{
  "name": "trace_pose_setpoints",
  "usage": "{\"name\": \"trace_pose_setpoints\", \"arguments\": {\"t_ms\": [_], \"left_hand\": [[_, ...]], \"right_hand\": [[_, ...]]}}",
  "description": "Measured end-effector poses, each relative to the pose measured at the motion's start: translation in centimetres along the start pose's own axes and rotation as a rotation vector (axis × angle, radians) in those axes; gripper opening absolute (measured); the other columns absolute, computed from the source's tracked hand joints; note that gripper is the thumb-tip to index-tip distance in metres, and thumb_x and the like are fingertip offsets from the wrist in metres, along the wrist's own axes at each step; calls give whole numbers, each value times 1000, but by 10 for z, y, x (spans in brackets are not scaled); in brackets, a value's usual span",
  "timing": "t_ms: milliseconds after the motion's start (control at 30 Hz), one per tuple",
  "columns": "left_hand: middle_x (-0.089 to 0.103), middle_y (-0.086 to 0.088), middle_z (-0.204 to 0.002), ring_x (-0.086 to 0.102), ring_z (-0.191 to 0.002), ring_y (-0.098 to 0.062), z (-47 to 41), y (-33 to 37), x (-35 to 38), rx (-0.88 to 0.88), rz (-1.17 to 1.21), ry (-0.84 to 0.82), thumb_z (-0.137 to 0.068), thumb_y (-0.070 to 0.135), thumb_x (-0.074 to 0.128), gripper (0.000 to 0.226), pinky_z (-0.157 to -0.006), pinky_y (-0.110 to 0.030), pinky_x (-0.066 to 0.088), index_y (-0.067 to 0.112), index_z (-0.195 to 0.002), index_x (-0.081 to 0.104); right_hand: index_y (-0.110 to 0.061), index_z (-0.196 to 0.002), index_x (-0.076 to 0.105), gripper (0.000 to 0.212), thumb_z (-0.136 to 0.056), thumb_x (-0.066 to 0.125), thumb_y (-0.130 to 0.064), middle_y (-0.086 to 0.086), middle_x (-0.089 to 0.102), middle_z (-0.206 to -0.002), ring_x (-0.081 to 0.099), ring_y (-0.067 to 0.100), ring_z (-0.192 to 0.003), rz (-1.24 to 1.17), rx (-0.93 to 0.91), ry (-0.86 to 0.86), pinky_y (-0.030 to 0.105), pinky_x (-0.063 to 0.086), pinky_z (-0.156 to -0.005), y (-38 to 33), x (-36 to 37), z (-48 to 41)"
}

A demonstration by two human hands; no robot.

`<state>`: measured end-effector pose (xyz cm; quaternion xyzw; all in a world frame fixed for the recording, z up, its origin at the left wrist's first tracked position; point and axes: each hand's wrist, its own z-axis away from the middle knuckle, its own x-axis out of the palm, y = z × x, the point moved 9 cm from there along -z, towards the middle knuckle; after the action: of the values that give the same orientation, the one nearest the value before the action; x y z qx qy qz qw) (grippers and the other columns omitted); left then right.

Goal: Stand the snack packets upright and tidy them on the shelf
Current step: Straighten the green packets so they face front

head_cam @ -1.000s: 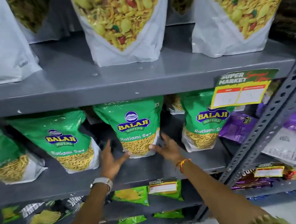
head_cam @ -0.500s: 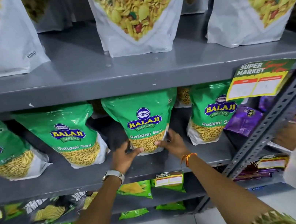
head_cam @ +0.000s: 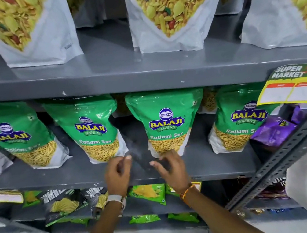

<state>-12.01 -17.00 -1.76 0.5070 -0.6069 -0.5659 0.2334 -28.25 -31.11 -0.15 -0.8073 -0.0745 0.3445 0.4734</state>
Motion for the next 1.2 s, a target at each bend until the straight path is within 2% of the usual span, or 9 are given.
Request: {"name": "trace_pose_setpoints", "arguments": {"t_ms": [167, 233, 333, 433, 533, 667, 733, 1100, 1200], "left_hand": [[43, -8, -81, 43, -74, -24, -38, -33, -101, -67, -156, 225, -75, 31, 74, 35, -72, -46, 41, 23, -79, 41], [52, -16, -110, 51, -101, -33, -63, -47, -105, -159, -177, 92, -71, 19, 79, 48, -91, -53, 43, 8, -106, 48], [39, -15, -145, 38, -133, -30, -90, -48, -88, -140, -90, -233, -73, 12, 77, 82, -109, -48, 34, 5, -139, 29], [45, -7, -142, 44, -128, -22, -105, -51, -71, -133, -84, -475, -72, 21, 78, 87, -104, -34, 37, 13, -142, 26], [51, 0, -138, 48, -125, -19, -108, -58, -59, -234, 33, -603, -63, 41, 81, 93, -107, -43, 39, 22, -139, 31], [61, 4, -122, 56, -113, -17, -116, -67, -55, -217, 31, -594, -53, 53, 79, 87, -96, -33, 44, 25, -127, 43], [61, 7, -117, 57, -110, -15, -118, -69, -51, -202, 34, -637, -58, 46, 81, 78, -90, -28, 43, 26, -125, 44], [60, 14, -114, 57, -112, -14, -119, -73, -41, -177, 68, -701, -60, 44, 82, 76, -91, -29, 46, 34, -123, 40], [55, 13, -123, 52, -119, -13, -112, -70, -51, -165, 115, -668, -57, 45, 83, 80, -98, -32, 45, 34, -124, 39]], "right_hand": [[-11, -125, 51, 60, -74, 77, -26, 3, 55, -125, 50, 14, -118, -317, 184, -309, 35, 45, -101, -42, 88, -26], [-6, -136, 36, 72, -76, 75, -15, 4, 45, -137, 39, 16, -128, -376, 238, -348, 28, 39, -104, -51, 113, -36], [2, -139, 24, 82, -74, 75, -4, 22, 36, -146, 33, 29, -136, -377, 301, -299, 38, 37, -108, -54, 137, -47], [-1, -140, 24, 86, -71, 76, 1, 21, 43, -141, 41, 34, -131, -353, 327, -197, 49, 40, -105, -48, 146, -58], [-6, -135, 36, 73, -73, 75, -3, 26, 58, -123, 53, 40, -116, -283, 343, -122, 44, 49, -90, -42, 146, -63], [-7, -125, 48, 61, -71, 78, -8, 5, 64, -112, 63, 23, -102, -237, 341, -74, 4, 48, -70, -39, 142, -62], [-6, -123, 49, 59, -71, 78, -8, 8, 65, -112, 61, 17, -96, -210, 353, -48, 0, 44, -64, -36, 140, -60], [-12, -119, 51, 58, -69, 80, -14, -4, 61, -108, 58, 18, -104, -167, 306, 17, -1, 44, -70, -42, 132, -52], [-25, -113, 48, 54, -69, 80, -30, -12, 51, -108, 50, 8, -103, -61, 252, 182, 18, 42, -84, -51, 118, -36]]}}
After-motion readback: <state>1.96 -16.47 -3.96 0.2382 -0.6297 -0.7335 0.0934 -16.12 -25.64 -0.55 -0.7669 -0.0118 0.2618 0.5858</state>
